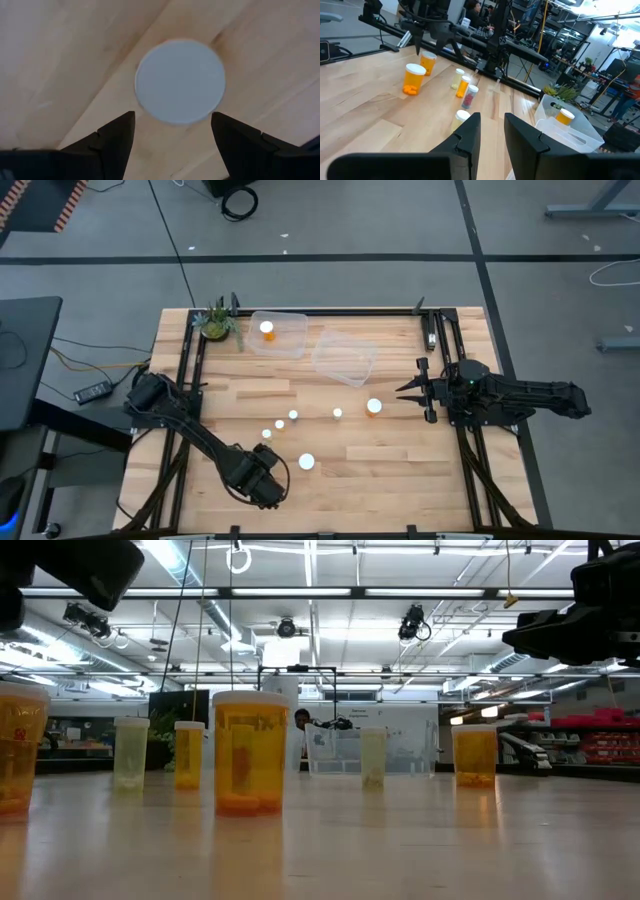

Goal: Pick and place medicine bottles into bin by pill shape (circle, oval)
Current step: Put the bottom left big orange pill bottle into the left transparent bin

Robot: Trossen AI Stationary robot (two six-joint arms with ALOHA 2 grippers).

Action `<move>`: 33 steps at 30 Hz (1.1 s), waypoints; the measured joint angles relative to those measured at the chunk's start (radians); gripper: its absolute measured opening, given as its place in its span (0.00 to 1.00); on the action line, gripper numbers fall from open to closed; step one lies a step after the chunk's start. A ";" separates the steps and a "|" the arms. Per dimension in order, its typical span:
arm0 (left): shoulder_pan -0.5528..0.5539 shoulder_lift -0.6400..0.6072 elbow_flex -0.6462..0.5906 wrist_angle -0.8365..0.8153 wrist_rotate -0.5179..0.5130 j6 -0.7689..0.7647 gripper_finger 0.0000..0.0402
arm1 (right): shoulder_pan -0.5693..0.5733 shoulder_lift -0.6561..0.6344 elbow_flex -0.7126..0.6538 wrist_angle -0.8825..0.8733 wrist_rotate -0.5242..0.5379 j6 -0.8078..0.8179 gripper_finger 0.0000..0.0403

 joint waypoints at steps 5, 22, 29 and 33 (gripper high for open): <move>0.014 0.000 0.000 0.011 -0.021 0.026 0.68 | 0.000 0.000 0.000 0.000 0.000 0.000 0.23; 0.066 0.000 0.000 0.038 -0.054 0.098 0.61 | 0.000 0.000 0.000 0.000 0.000 0.000 0.23; 0.068 -0.001 0.000 0.038 -0.054 0.118 0.58 | 0.000 0.000 0.000 0.001 0.000 0.000 0.23; 0.085 -0.003 0.000 0.038 -0.031 0.165 0.61 | 0.000 0.000 0.000 0.001 0.000 0.000 0.23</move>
